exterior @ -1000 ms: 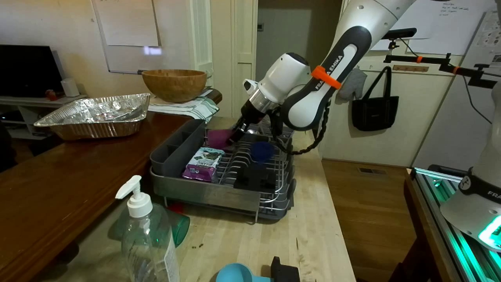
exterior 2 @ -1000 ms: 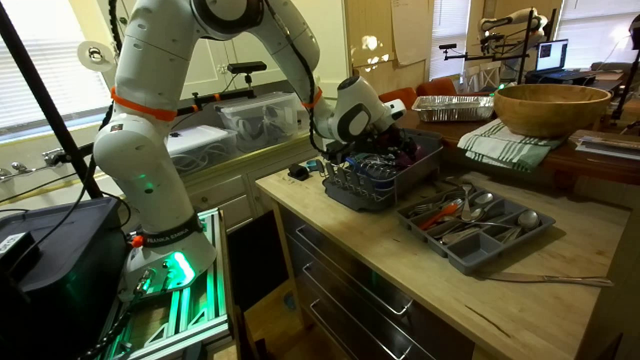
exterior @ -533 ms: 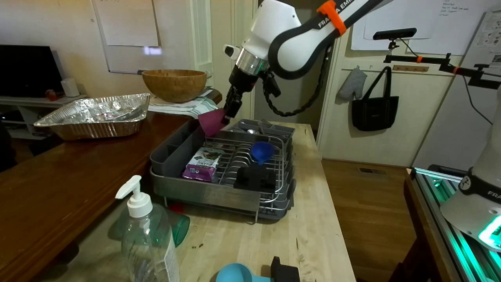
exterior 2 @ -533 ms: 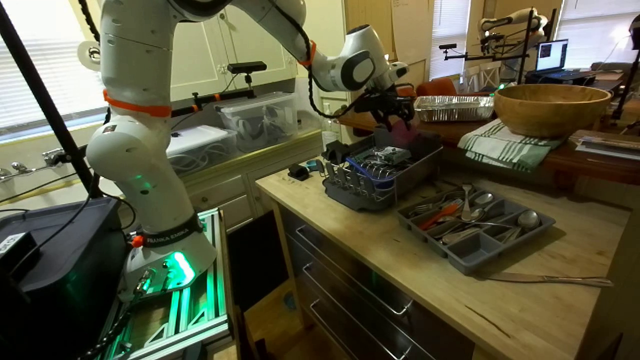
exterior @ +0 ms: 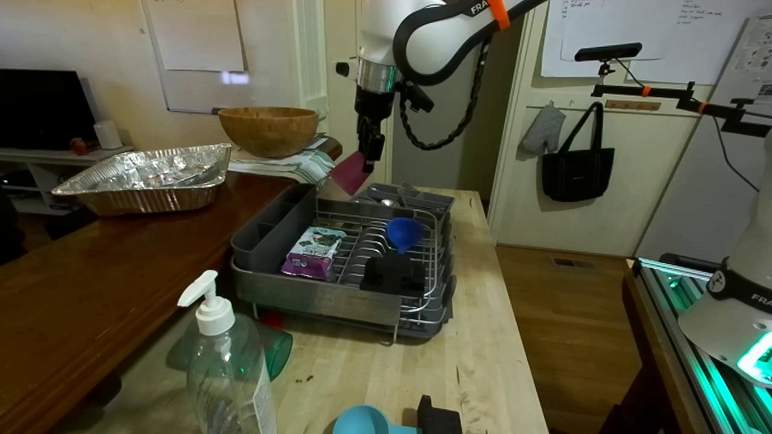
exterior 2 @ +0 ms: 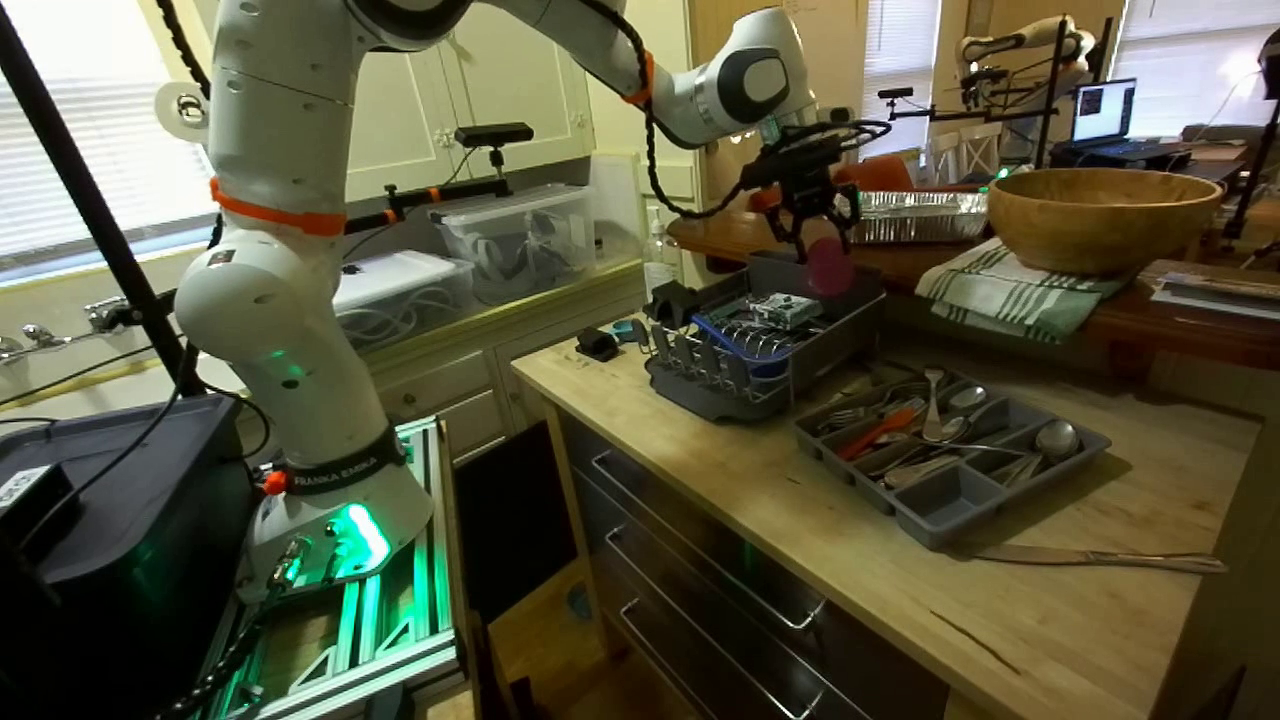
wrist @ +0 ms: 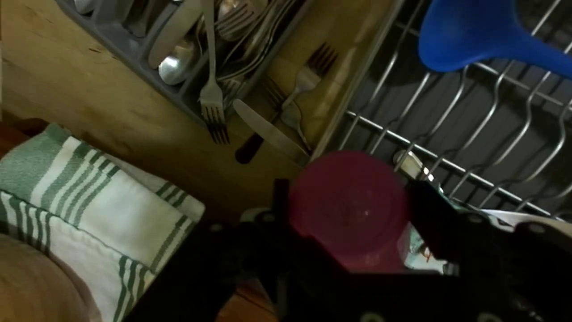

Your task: Place the cup upside down on the dishrack.

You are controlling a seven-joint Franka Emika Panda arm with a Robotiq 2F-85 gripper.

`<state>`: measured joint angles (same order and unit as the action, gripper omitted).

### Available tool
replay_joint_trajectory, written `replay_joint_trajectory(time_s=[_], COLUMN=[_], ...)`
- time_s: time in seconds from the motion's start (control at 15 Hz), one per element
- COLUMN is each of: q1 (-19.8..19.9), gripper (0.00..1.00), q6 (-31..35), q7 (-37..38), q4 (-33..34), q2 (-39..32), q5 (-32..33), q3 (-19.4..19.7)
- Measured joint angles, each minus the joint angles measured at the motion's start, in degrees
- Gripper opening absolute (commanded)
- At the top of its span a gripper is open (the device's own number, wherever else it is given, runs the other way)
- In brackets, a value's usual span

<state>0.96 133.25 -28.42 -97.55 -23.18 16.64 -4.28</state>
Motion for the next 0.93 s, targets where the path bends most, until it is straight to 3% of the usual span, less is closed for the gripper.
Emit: replay_joint_trajectory(time_s=[0.27, 0.6, 0.67, 0.73, 0.93], q1=[-1.0, -3.4, -4.0, -4.5, -5.6], gripper=[0.43, 0.43, 0.78, 0.94, 1.0], q6=[-4.9, -4.3, -4.1, -3.8, -1.6], q7=[-3.2, -3.7, -3.7, -3.7, -3.5], q4=[2.8, 3.6, 3.8, 3.9, 4.2], q2=[-3.5, -7.8, -8.4, -8.9, -9.9], q5=[2.7, 8.6, 9.9, 11.2, 13.4], q3=[0.2, 0.6, 0.9, 1.1, 1.6])
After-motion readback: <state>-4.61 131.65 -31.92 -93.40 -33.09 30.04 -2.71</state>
